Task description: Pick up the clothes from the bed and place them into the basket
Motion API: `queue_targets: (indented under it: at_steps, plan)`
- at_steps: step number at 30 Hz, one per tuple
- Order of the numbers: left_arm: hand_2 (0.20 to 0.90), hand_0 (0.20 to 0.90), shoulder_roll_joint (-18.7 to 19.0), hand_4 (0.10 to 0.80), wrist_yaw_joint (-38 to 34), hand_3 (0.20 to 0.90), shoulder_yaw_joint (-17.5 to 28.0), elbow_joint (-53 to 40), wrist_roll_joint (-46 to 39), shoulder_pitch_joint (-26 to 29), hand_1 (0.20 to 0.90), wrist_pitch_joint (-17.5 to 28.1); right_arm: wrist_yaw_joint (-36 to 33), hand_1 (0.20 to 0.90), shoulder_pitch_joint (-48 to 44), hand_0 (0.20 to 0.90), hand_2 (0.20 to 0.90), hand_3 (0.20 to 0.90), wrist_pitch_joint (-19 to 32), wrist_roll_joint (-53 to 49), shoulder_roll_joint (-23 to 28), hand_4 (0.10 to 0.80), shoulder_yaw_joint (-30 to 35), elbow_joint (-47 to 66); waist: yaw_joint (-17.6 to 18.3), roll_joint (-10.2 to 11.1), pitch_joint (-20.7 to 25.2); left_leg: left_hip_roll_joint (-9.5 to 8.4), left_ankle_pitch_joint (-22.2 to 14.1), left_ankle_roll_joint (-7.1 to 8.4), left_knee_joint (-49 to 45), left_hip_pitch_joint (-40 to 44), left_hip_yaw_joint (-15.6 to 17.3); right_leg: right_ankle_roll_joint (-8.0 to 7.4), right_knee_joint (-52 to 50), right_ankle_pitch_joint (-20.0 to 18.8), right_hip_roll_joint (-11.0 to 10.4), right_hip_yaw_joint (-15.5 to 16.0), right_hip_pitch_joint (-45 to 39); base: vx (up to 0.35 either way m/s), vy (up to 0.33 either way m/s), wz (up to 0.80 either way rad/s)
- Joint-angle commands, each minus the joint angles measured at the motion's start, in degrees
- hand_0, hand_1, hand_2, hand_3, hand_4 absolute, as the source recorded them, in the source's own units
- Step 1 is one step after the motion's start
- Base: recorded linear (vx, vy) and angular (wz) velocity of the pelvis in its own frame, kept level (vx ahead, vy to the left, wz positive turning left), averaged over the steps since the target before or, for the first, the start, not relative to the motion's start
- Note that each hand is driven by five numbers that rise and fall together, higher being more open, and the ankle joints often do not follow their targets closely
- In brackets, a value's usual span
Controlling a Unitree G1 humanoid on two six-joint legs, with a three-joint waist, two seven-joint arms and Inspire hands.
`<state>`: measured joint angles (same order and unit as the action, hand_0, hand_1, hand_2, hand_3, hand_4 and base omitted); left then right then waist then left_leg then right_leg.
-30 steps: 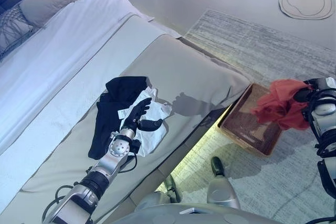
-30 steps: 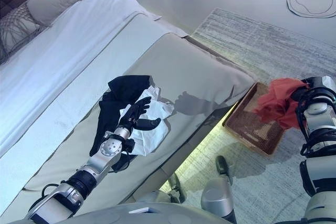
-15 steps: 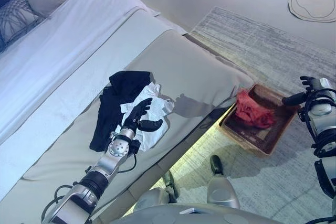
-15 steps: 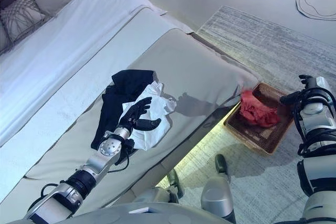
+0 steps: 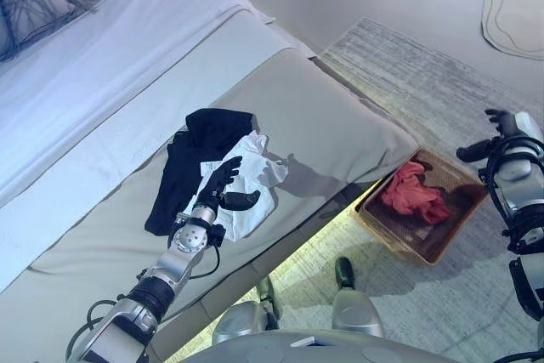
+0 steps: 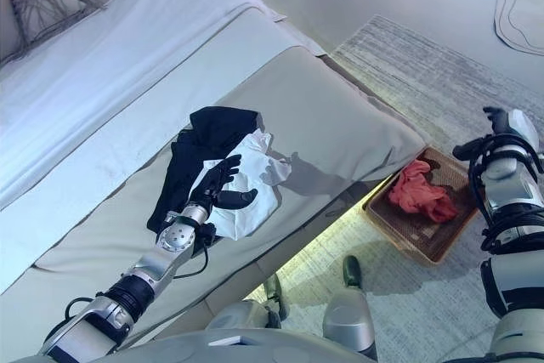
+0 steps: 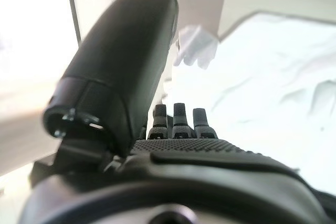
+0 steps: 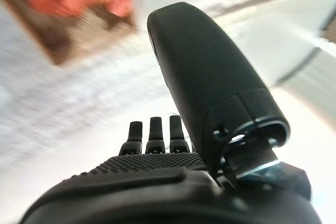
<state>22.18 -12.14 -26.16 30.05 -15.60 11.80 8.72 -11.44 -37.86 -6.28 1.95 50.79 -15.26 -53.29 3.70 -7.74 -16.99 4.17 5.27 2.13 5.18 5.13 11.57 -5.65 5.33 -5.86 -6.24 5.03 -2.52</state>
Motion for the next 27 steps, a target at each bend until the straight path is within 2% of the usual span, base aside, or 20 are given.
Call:
queue_targets:
  at_steps: [1, 7, 10, 11, 16, 20, 23, 27]
  plan:
    - [0.9, 0.9, 3.9, 0.8, -3.7, 0.9, 1.6, -2.3, 1.0, 2.7, 0.9, 4.5, -5.1, 0.9, -11.1, 0.9, 0.9, 0.9, 3.6, 3.2, -0.2, 0.8, -7.7, 6.3, -3.1, 5.9, 5.7, 1.02, -5.2, 2.47, -0.2, 0.2, -0.8, 2.48, -0.7, 3.6, 0.6, 2.2, 0.4, -0.079, -0.011, 0.29]
    - [0.9, 0.9, 3.4, 0.8, -5.6, 0.9, 4.6, -1.0, 1.6, 0.9, 0.9, 4.3, -6.1, 0.9, -13.2, 0.9, 0.9, 0.9, 4.4, 8.7, -3.6, 0.8, -13.0, 12.3, -6.0, 6.7, 6.6, 0.2, -4.9, 2.15, -0.2, -1.7, -3.9, 2.63, -0.5, 4.1, -0.1, 4.6, 0.0, 0.0, -0.002, 0.32]
    - [0.9, 0.9, 3.2, 0.8, -5.9, 0.9, 5.9, -0.9, 2.1, 0.3, 0.9, 3.8, -5.0, 0.9, -13.8, 0.9, 0.9, 0.9, 4.8, 11.5, -5.2, 0.8, -15.9, 11.9, -7.7, 6.8, 6.9, -0.18, -4.6, 1.93, -0.2, -2.4, -5.4, 2.77, -0.8, 4.5, -0.6, 6.1, -0.2, 0.036, 0.007, 0.33]
    - [0.9, 0.9, 3.2, 0.8, -5.9, 0.9, 6.8, -1.4, 2.4, -0.3, 0.9, 3.5, -4.0, 0.9, -13.9, 0.9, 0.9, 0.9, 4.8, 12.0, -6.3, 0.8, -17.4, 10.9, -9.2, 6.9, 6.8, -0.4, -4.4, 1.72, -0.2, -2.6, -6.4, 2.87, -1.6, 4.9, -1.1, 7.4, -0.4, 0.064, 0.014, 0.43]
    - [0.9, 0.9, 3.8, 0.8, -5.7, 0.9, 8.1, -3.3, 3.0, -2.8, 0.9, 3.8, -2.8, 0.9, -13.9, 0.9, 0.9, 0.9, 5.0, 14.3, -9.8, 0.8, -19.7, 6.8, -12.8, 6.4, 5.8, -0.98, -3.7, 1.53, -0.5, -3.5, -9.1, 3.51, -4.0, 6.6, -2.1, 10.6, -1.1, 0.074, 0.041, 0.41]
    - [0.9, 0.9, 5.7, 0.8, -4.1, 0.9, 8.1, -6.5, 2.3, -4.0, 0.9, 5.1, -2.8, 0.9, -15.0, 0.9, 0.9, 0.9, 3.5, 14.9, -12.3, 0.8, -21.2, 2.6, -17.0, 5.3, 2.8, -1.95, -2.3, 1.42, -0.9, -7.1, -13.1, 3.89, -5.8, 7.4, -2.7, 13.7, 0.7, -0.028, 0.041, 0.47]
    - [0.9, 0.9, 6.3, 0.8, -4.1, 0.9, 8.0, -7.2, 2.4, -3.4, 0.9, 5.8, -1.7, 0.9, -17.2, 0.9, 0.9, 0.9, 2.7, 14.7, -13.3, 0.8, -22.6, -0.3, -18.6, 4.5, 1.1, -2.27, -1.4, 1.25, -0.9, -9.0, -14.7, 4.24, -7.0, 8.0, -2.9, 15.4, 2.0, -0.068, 0.041, 0.45]
    - [0.9, 0.9, 7.6, 0.8, -4.5, 0.9, 7.9, -9.2, 3.2, -2.5, 0.9, 7.1, -1.7, 0.9, -19.4, 0.9, 0.9, 0.9, 1.7, 14.3, -14.7, 0.8, -23.6, -3.4, -21.2, 3.6, -1.8, -3.64, -1.6, 0.53, -3.1, -11.5, -17.7, 4.99, -11.7, 10.5, -3.5, 17.8, 4.3, -0.02, 0.01, 0.35]
